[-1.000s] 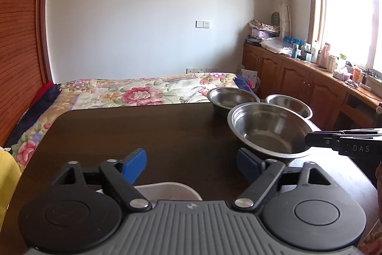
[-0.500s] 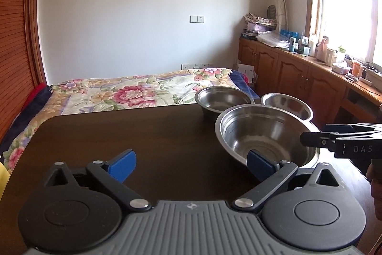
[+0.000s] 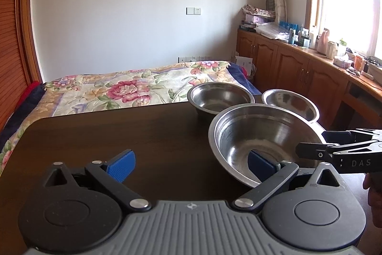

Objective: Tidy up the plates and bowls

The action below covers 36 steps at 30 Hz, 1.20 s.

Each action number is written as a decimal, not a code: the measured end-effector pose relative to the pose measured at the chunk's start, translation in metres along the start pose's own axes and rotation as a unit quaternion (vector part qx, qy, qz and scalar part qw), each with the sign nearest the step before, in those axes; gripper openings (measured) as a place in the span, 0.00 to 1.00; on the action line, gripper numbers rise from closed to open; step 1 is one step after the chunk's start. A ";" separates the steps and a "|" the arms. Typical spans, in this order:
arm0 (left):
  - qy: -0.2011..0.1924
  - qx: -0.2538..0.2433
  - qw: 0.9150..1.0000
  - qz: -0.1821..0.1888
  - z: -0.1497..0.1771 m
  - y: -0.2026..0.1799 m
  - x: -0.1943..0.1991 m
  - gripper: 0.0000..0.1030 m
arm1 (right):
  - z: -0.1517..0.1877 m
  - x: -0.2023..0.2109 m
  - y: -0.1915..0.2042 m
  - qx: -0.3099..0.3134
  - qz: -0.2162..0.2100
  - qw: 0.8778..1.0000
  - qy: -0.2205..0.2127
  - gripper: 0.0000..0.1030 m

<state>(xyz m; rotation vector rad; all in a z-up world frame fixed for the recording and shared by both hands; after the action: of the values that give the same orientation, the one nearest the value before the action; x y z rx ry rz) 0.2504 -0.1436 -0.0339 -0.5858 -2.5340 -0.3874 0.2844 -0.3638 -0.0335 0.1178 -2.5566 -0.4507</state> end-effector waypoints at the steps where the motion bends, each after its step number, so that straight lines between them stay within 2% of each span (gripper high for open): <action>1: 0.001 0.000 1.000 0.001 0.000 0.000 -0.002 0.99 | 0.000 -0.002 -0.001 0.000 0.000 1.000 0.002 0.82; 10: 0.014 0.009 1.000 0.004 0.002 0.003 -0.018 1.00 | 0.001 -0.011 -0.001 -0.001 -0.009 1.000 0.014 0.82; 13: 0.018 0.011 1.000 0.004 0.003 0.006 -0.022 1.00 | 0.001 -0.011 0.000 0.000 -0.011 1.000 0.012 0.91; 15: 0.019 0.012 1.000 0.005 0.003 0.005 -0.024 1.00 | 0.000 -0.011 0.000 0.000 -0.014 1.000 0.008 1.00; 36: 0.035 0.007 0.999 0.019 0.001 -0.006 -0.047 0.98 | 0.003 -0.020 0.000 0.010 -0.006 1.000 0.019 1.00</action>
<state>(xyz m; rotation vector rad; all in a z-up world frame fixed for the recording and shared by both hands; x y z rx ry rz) 0.2840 -0.1638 -0.0609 -0.6039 -2.4527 -0.3710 0.3004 -0.3599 -0.0459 0.1477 -2.5256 -0.4230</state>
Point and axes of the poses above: each gripper's, at about its wrist camera, not at the fingertips, and x roughly against the way its jaws point, y to its left, z to its underside, the point moved 9 cm from there along -x, roughly the way its jaws point, and after that the axes turned 11 degrees about -x, right-handed, at the moved point
